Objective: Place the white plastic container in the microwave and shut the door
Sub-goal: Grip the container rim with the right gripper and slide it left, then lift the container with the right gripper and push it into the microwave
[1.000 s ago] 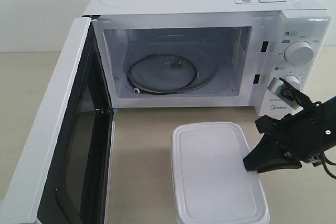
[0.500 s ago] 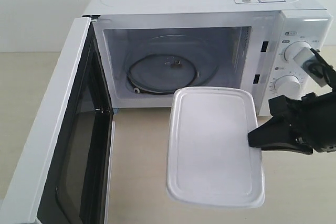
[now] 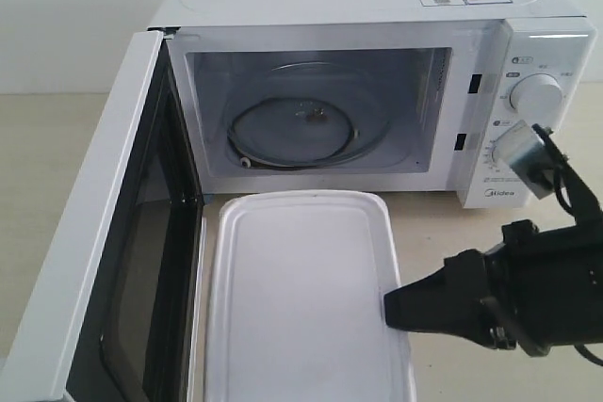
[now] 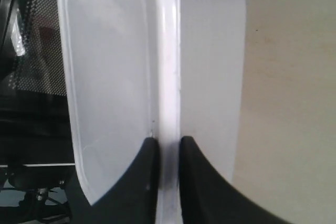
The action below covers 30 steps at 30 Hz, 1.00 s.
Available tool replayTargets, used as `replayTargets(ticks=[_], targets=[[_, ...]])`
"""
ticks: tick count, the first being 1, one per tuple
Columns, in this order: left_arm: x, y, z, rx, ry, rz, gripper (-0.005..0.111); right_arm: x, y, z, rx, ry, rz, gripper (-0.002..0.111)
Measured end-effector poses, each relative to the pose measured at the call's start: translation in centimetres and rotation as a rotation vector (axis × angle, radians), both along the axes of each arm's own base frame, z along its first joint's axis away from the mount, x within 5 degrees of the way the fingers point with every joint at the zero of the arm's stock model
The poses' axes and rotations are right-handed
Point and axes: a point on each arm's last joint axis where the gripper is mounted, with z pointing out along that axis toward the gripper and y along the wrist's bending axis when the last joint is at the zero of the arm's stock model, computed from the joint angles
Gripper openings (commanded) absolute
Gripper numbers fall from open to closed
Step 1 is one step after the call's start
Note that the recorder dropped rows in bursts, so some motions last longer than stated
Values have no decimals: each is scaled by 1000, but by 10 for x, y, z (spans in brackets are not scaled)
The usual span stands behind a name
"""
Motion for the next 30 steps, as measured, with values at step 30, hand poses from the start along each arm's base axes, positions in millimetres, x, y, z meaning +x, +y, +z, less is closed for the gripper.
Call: replayTargets(ticks=[30], targets=[[0,0,0,0,0,0,4,-17,44,-2,-206,-148,-304,0]])
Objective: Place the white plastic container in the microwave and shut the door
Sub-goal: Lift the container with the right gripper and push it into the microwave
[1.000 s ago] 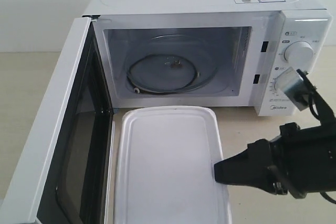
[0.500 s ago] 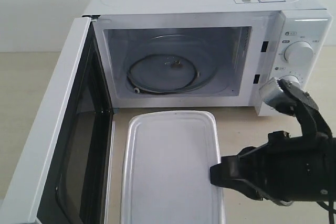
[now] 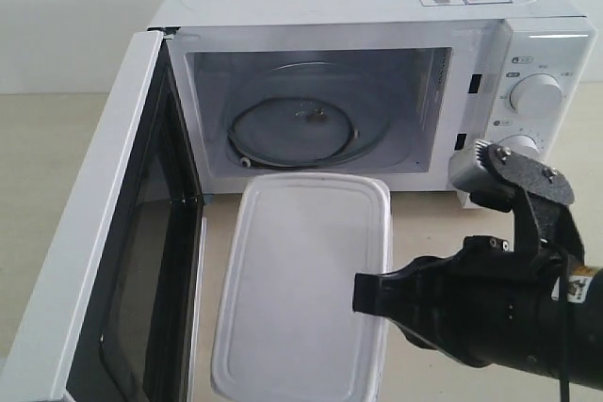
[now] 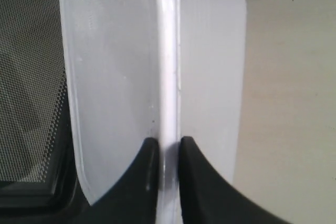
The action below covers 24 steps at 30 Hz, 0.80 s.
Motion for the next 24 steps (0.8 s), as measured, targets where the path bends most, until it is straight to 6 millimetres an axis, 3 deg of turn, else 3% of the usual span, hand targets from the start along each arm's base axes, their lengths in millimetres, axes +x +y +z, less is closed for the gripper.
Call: replayTargets(ticks=[12,24], targets=[[0,0,0,0,0,0,4,3,8,12,173,-59,-16,0],[0,0,0,0,0,0,4,-8,-18,-14,348,-92,-197,0]])
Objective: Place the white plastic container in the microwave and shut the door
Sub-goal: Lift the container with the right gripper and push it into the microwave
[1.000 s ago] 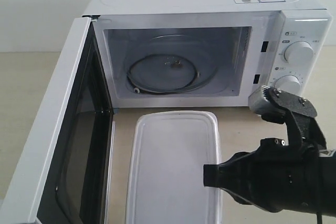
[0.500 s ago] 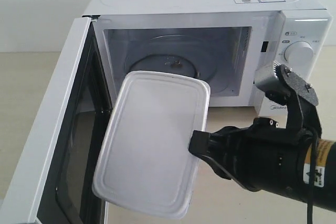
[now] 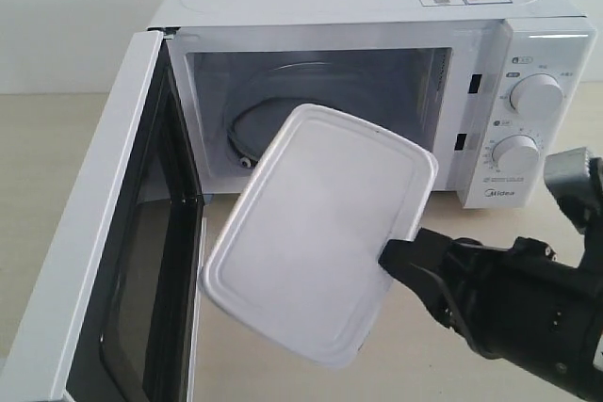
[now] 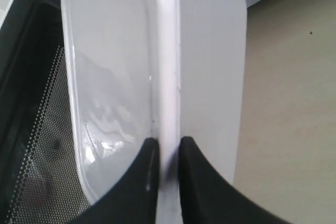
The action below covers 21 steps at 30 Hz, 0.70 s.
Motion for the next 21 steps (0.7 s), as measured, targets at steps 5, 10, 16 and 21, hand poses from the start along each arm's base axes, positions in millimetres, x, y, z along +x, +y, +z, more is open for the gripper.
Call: replayTargets(ticks=[5,10,16,21], targets=[[0,0,0,0,0,0,4,3,-5,-1,30,3,-74,0],[0,0,0,0,0,0,4,11,-7,-8,53,26,-164,0],[0,0,0,0,0,0,4,25,2,-24,58,82,-226,0],[0,0,0,0,0,0,4,43,18,-23,76,55,-238,0]])
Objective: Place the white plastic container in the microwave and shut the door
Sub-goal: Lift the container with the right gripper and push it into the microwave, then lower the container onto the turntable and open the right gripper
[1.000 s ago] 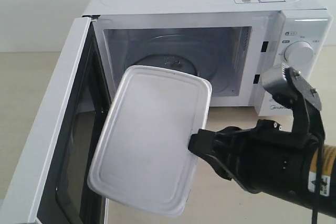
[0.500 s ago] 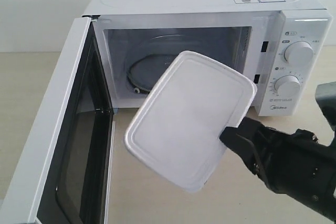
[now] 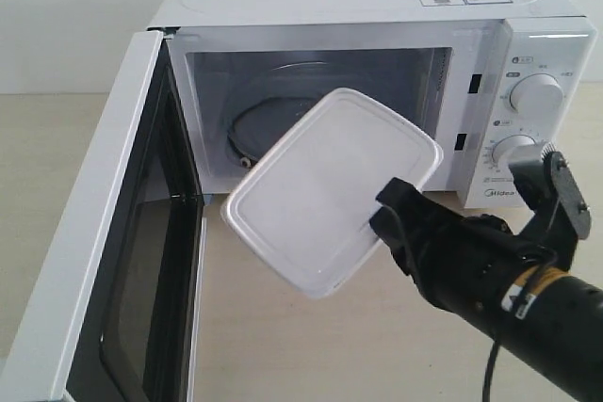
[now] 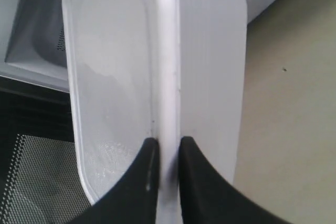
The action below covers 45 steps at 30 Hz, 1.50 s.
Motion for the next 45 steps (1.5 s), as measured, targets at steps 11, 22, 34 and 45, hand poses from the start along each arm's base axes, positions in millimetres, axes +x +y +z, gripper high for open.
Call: replayTargets(ticks=[11,22,34,45], targets=[[0,0,0,0,0,0,4,38,23,-11,104,20,-157,0],[0,0,0,0,0,0,4,68,43,-16,174,-9,-253,0],[0,0,0,0,0,0,4,91,47,-21,235,-13,-337,0],[0,0,0,0,0,0,4,127,54,-23,296,-16,-355,0]])
